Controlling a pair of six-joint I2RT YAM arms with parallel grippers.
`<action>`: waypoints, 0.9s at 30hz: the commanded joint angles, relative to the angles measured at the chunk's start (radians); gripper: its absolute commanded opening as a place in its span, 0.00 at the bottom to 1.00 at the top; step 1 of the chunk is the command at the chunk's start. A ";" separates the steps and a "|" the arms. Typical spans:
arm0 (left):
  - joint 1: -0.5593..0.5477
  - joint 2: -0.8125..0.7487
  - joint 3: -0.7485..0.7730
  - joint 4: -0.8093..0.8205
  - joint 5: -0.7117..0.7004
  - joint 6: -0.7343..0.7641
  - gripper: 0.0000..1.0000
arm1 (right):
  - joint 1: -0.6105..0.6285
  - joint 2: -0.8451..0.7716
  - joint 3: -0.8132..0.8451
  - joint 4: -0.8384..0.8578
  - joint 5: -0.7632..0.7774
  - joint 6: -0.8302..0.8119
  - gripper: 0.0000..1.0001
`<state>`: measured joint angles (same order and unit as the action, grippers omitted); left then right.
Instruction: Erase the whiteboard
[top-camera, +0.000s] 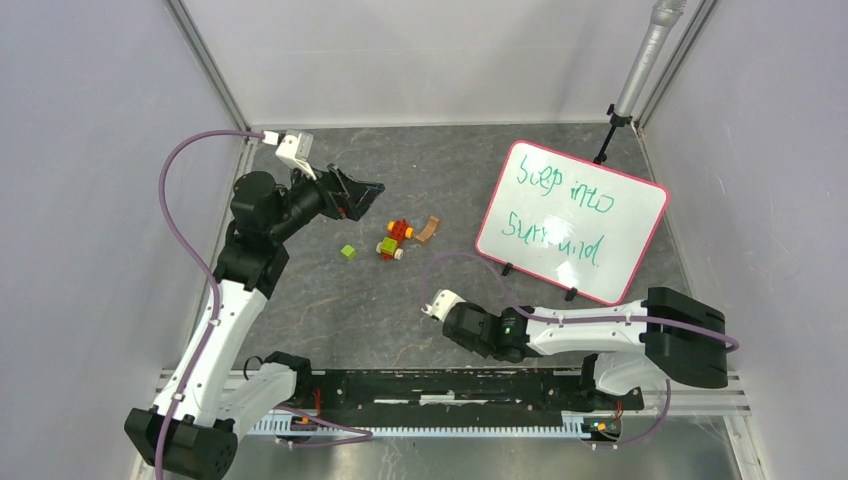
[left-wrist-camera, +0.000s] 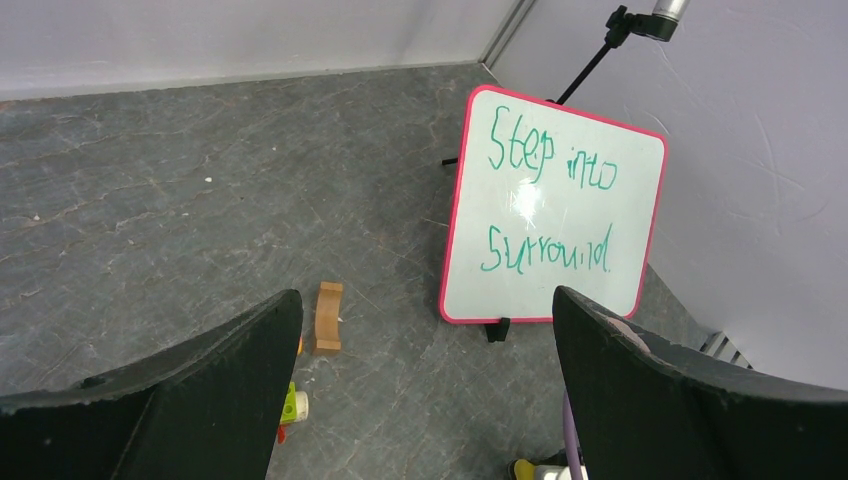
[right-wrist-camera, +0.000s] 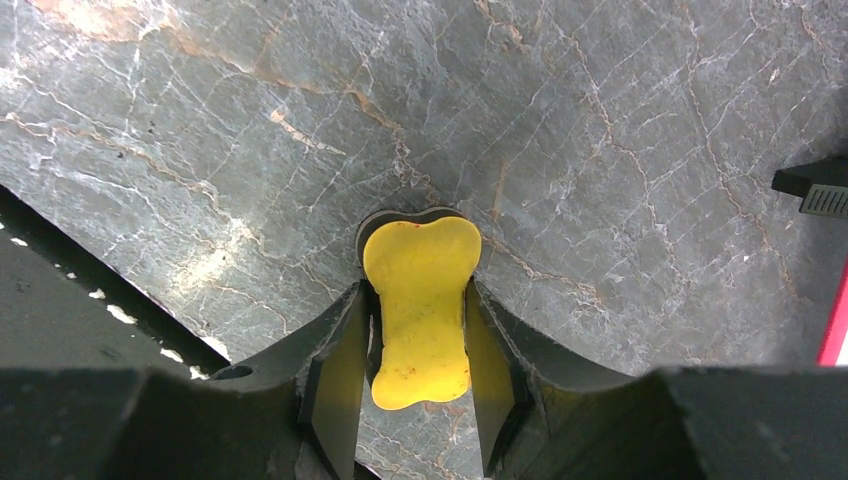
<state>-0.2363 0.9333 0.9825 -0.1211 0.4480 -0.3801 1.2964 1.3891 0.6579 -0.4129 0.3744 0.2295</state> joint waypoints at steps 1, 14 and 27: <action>-0.001 -0.007 0.036 0.024 0.009 0.002 1.00 | 0.007 -0.004 -0.023 0.036 -0.008 0.026 0.42; -0.020 0.037 0.054 0.003 0.011 0.005 1.00 | 0.006 -0.001 0.085 -0.067 0.215 0.068 0.15; -0.026 0.003 0.045 -0.004 -0.041 0.020 1.00 | -0.132 -0.105 0.093 -0.065 0.346 0.031 0.11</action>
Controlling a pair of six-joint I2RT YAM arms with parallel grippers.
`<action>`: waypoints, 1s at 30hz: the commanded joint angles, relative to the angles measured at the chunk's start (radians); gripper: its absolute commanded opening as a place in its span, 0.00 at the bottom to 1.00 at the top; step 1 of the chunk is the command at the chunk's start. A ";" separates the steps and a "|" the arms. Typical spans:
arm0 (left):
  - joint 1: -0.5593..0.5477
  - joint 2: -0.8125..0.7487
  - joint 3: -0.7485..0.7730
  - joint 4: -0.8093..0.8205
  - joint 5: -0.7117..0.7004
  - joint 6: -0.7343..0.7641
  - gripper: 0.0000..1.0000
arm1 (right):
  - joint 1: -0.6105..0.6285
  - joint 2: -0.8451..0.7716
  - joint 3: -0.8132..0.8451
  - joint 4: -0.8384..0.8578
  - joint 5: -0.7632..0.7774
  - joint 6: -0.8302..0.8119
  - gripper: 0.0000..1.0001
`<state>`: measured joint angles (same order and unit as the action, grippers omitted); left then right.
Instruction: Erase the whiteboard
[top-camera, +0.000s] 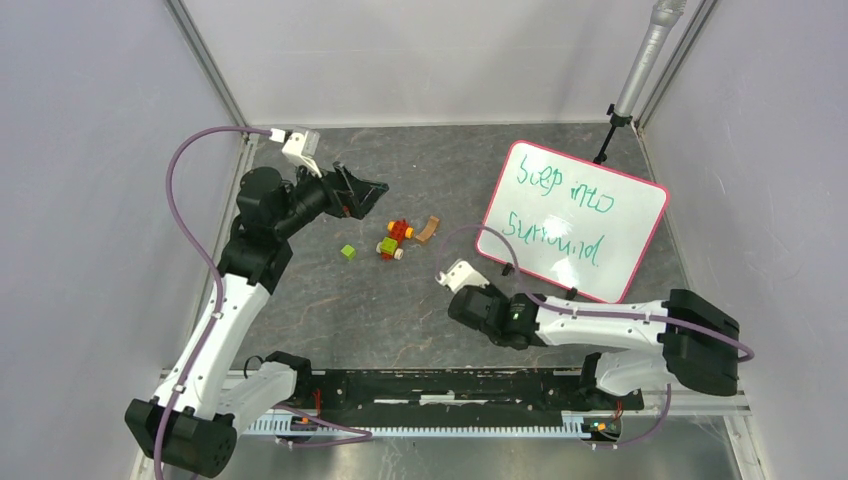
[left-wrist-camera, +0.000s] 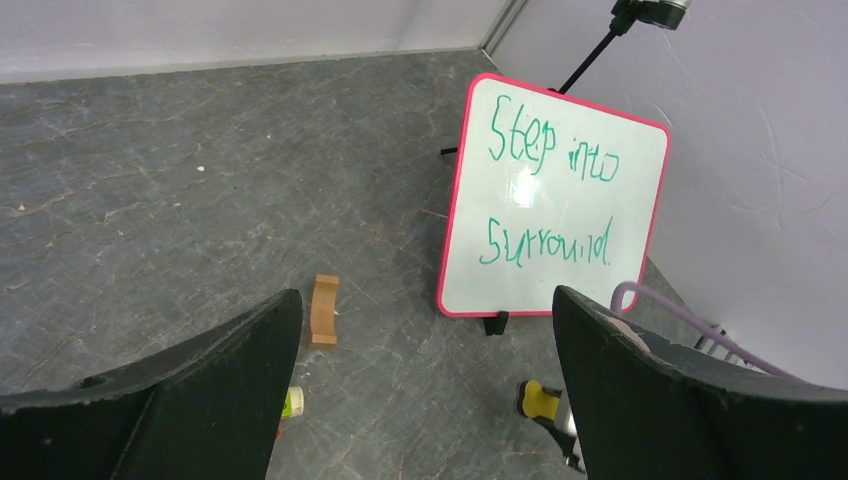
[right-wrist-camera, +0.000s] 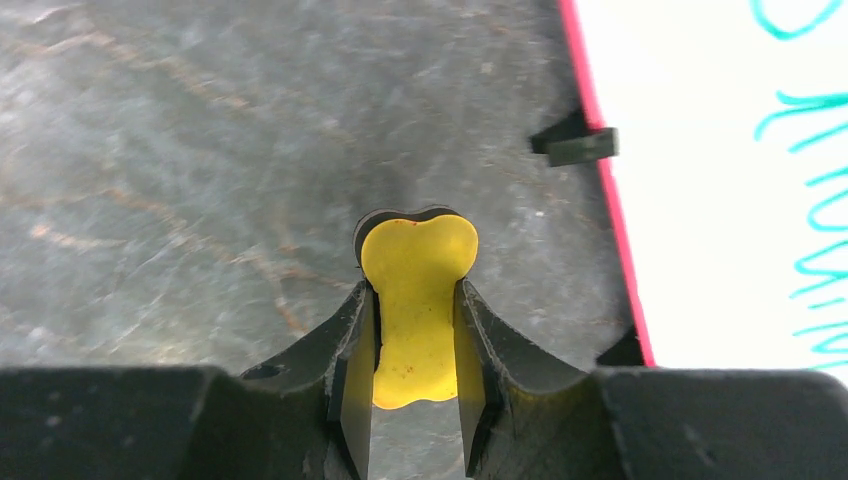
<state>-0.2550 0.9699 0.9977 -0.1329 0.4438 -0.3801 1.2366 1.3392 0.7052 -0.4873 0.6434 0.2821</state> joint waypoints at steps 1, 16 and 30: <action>-0.009 -0.034 0.031 0.002 -0.046 0.024 1.00 | -0.103 -0.070 0.051 0.015 0.082 -0.035 0.10; -0.034 -0.033 0.029 -0.005 -0.051 0.030 1.00 | -0.601 -0.155 0.252 0.187 0.175 -0.252 0.13; -0.084 -0.036 0.021 0.002 -0.060 0.041 1.00 | -0.646 0.165 0.464 0.408 0.167 -0.442 0.15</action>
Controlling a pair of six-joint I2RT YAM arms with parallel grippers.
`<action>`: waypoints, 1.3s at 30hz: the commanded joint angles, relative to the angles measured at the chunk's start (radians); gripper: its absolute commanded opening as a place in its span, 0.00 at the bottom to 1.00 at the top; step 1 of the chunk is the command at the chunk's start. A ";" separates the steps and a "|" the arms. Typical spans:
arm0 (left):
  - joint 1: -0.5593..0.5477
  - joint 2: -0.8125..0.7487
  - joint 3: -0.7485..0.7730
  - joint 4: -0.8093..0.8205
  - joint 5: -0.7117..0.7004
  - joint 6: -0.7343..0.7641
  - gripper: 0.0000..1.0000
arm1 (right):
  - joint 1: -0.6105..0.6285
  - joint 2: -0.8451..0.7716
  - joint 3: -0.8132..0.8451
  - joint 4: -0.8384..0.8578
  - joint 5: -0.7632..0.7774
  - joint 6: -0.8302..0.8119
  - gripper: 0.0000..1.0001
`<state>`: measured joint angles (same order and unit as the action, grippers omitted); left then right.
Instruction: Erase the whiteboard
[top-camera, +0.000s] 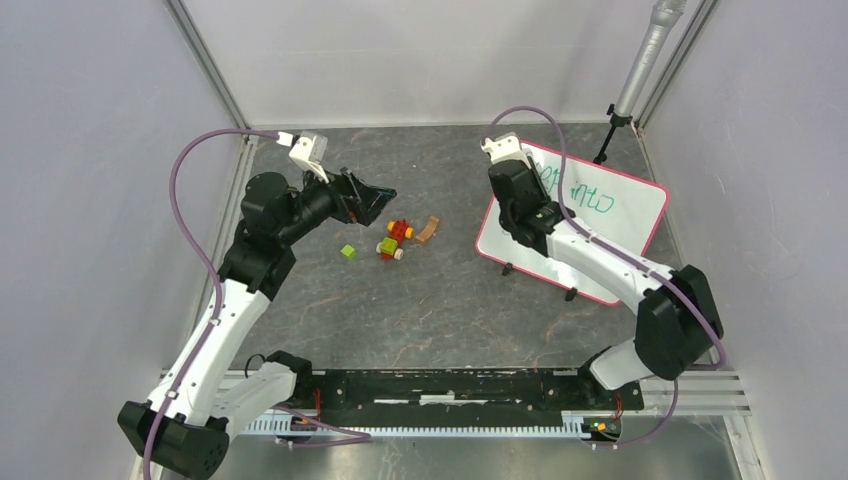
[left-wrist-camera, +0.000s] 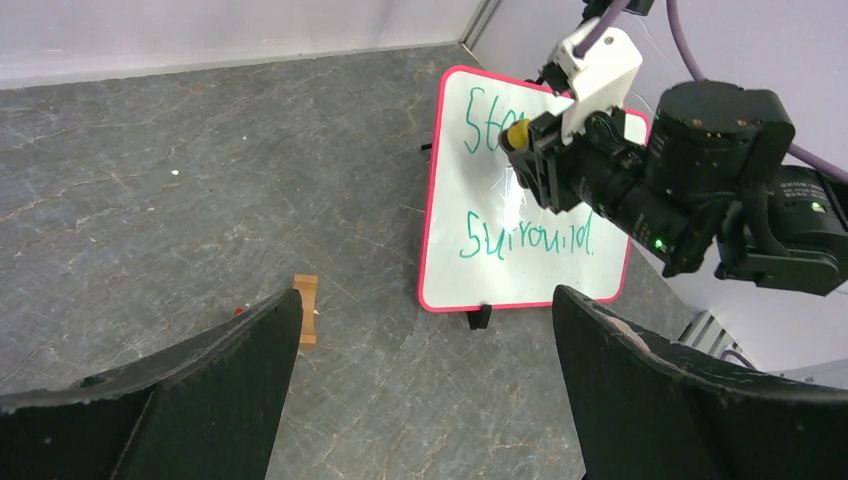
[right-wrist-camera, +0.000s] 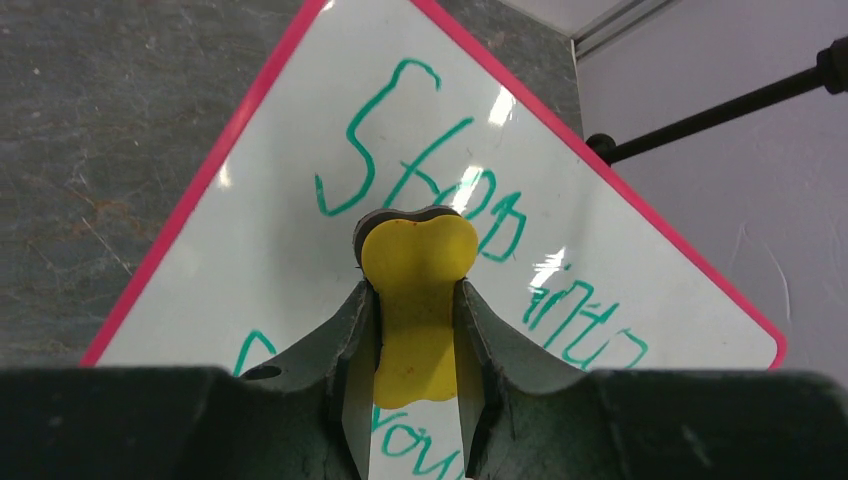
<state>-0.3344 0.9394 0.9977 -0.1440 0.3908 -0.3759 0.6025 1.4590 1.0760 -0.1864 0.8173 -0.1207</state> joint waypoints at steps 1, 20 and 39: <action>-0.004 -0.004 0.019 0.014 -0.007 0.033 1.00 | -0.013 0.065 0.101 0.124 -0.017 -0.044 0.14; -0.004 0.024 0.024 0.014 0.015 0.025 1.00 | -0.061 0.161 0.164 0.128 -0.099 -0.043 0.64; -0.004 0.031 0.024 0.014 0.016 0.023 1.00 | -0.092 0.149 0.111 0.150 -0.106 -0.016 0.51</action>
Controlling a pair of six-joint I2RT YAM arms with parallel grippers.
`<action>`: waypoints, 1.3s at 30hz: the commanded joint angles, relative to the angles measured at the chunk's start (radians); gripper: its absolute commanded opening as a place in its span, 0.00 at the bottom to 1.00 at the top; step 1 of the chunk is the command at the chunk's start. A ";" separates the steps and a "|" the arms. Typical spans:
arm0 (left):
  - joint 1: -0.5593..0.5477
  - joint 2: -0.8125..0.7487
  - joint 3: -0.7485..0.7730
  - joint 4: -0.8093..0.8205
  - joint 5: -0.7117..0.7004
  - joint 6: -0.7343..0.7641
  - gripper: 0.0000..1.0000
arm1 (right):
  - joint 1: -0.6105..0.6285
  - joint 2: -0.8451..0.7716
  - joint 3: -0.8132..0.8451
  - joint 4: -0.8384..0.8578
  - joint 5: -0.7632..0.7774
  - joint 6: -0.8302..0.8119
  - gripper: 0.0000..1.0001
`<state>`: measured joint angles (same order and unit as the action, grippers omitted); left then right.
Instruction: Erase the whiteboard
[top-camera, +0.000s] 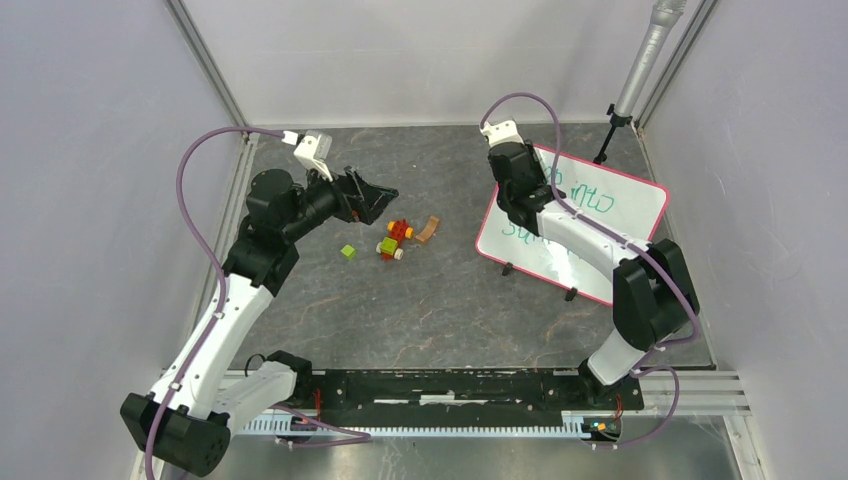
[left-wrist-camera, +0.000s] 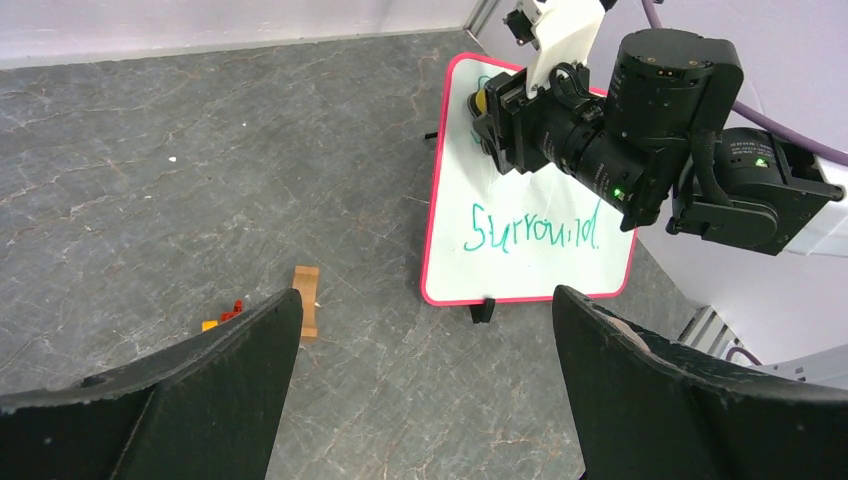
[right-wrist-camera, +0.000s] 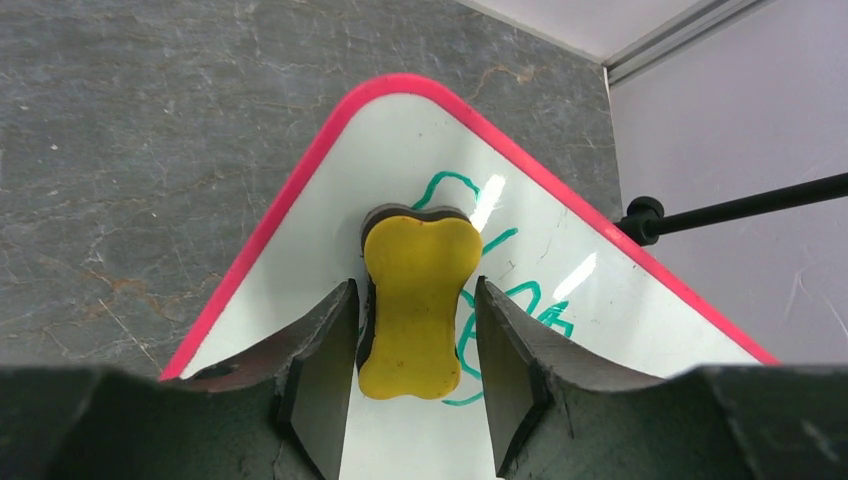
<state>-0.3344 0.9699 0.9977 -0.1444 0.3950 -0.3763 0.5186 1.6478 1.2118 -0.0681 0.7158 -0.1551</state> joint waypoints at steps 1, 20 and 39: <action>-0.004 0.001 0.024 0.014 0.011 0.024 1.00 | -0.010 -0.039 -0.030 0.037 -0.009 0.020 0.49; -0.004 0.019 0.021 0.017 0.017 0.018 1.00 | -0.104 -0.136 -0.170 0.093 -0.004 0.078 0.28; -0.011 0.096 0.002 0.063 0.067 -0.032 1.00 | -0.146 -0.241 -0.315 0.110 -0.085 0.119 0.27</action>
<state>-0.3428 1.0542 0.9943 -0.1326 0.4274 -0.3809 0.3153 1.3766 0.8852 0.0299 0.6727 -0.0456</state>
